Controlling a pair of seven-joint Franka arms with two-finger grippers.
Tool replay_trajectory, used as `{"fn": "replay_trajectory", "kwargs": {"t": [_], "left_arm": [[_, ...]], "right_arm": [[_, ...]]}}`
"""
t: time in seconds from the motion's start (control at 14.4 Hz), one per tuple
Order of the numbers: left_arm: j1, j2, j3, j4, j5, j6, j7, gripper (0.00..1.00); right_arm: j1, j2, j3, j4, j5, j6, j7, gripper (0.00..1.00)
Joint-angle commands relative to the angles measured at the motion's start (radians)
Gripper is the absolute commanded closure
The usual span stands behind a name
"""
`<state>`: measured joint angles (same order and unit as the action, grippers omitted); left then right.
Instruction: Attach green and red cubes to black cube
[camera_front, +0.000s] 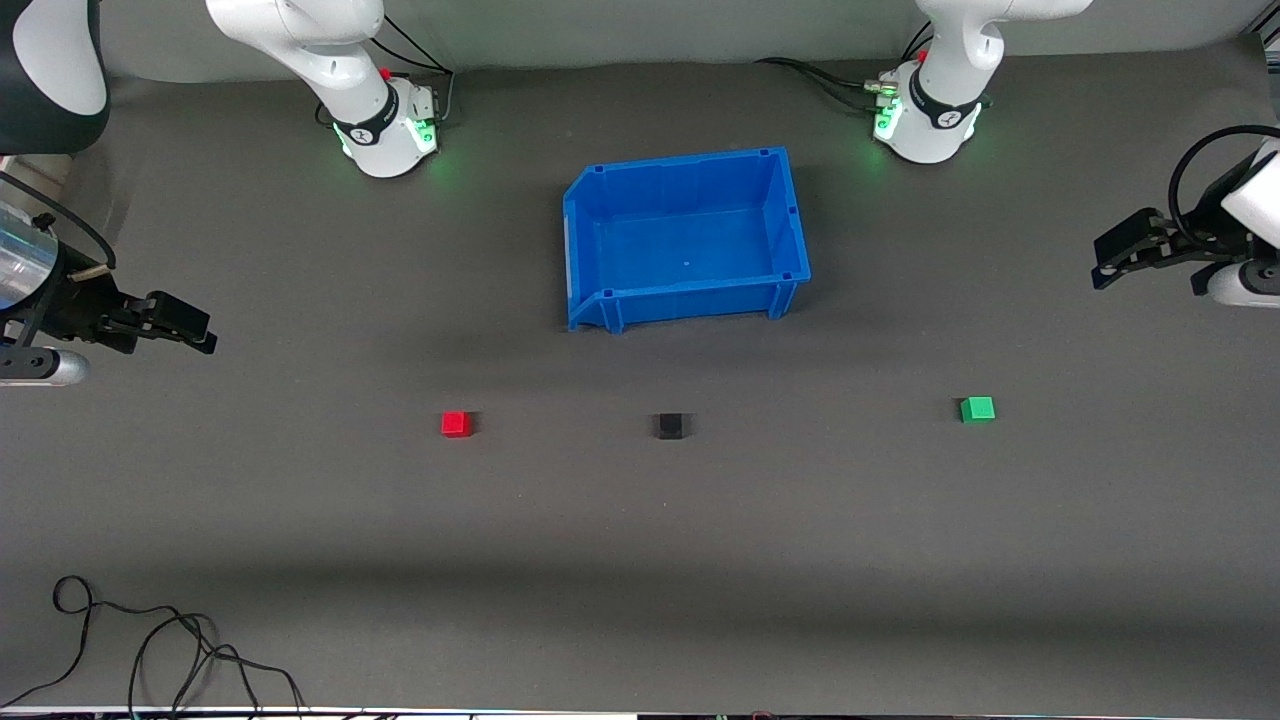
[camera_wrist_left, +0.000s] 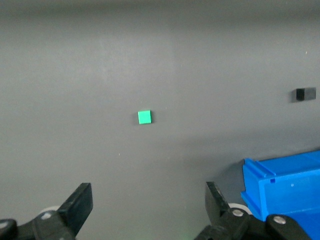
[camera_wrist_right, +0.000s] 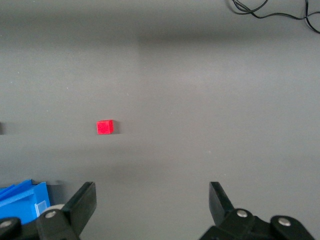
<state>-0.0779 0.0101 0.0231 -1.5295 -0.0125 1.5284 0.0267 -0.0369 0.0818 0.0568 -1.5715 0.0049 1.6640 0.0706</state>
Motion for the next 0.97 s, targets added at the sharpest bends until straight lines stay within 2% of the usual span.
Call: {"fn": "replay_trajectory", "kwargs": {"t": [0.0,0.21,0.35,0.49,0.56,0.76,0.9], "left_arm": [[-0.005,-0.019,0.003,-0.017,0.016,-0.040,-0.014,0.00],[-0.005,-0.018,0.003,-0.015,0.016,-0.042,-0.022,0.00],[-0.005,-0.018,0.003,-0.015,0.016,-0.040,-0.022,0.00],[-0.003,-0.012,0.005,-0.015,0.010,-0.040,-0.031,0.00],[0.003,-0.012,0.006,-0.015,0.000,-0.040,-0.086,0.00],[0.027,0.013,0.006,-0.015,-0.053,-0.028,-0.461,0.00],[0.062,0.033,0.006,-0.015,-0.073,-0.030,-0.612,0.00]], "right_arm": [[0.011,-0.013,-0.008,-0.002,-0.017,-0.021,-0.018,0.00],[0.011,-0.011,-0.008,-0.031,-0.011,-0.023,-0.006,0.00],[0.012,-0.011,-0.008,-0.071,0.024,-0.016,-0.003,0.00],[0.012,-0.013,-0.008,-0.140,0.041,0.049,-0.017,0.00],[0.015,-0.013,-0.008,-0.172,0.041,0.086,-0.018,0.00],[0.031,-0.011,-0.006,-0.243,0.041,0.173,-0.023,0.00],[0.043,-0.010,-0.006,-0.284,0.041,0.229,-0.023,0.00]]}}
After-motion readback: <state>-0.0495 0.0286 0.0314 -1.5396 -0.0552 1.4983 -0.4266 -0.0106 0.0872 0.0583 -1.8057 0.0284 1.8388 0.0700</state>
